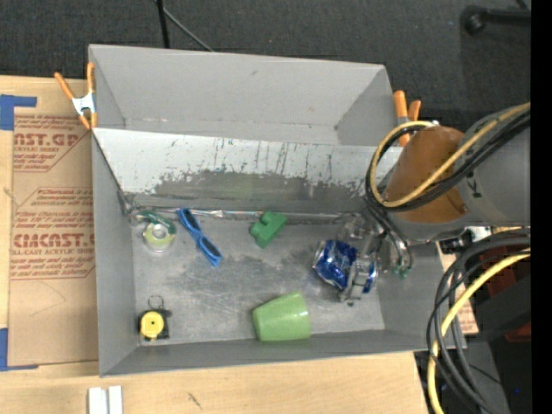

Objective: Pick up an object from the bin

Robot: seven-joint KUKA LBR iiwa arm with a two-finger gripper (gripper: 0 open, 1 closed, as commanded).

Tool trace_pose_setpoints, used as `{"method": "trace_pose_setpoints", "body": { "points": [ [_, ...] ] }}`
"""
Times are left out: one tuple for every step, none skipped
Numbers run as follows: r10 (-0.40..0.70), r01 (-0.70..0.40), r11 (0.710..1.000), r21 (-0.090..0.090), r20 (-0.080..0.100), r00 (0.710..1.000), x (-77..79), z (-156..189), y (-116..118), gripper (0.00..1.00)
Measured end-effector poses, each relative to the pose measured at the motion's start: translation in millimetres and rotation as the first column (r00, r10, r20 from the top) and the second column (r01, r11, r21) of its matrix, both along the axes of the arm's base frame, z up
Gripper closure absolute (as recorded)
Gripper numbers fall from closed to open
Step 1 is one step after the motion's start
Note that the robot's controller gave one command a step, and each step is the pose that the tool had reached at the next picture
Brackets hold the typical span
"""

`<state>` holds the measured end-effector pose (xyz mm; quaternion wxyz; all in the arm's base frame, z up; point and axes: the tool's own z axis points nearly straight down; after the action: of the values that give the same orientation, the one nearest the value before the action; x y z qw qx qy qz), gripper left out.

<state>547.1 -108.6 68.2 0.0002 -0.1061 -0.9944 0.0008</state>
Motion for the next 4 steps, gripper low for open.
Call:
{"method": "trace_pose_setpoints", "body": {
  "points": [
    [0.000, 0.000, 1.000, 0.000, 0.000, 1.000, 0.0, 0, 0, 1.00],
    [0.000, 0.000, 1.000, 0.001, 0.005, 1.000, 0.9, 35, 0, 1.00],
    [0.000, 0.000, 1.000, 0.001, 0.007, 1.000, 2.3, 83, 1, 1.00],
    [0.001, -0.001, 1.000, 0.002, 0.004, 1.000, 3.0, 87, 1, 1.00]
  ]
}}
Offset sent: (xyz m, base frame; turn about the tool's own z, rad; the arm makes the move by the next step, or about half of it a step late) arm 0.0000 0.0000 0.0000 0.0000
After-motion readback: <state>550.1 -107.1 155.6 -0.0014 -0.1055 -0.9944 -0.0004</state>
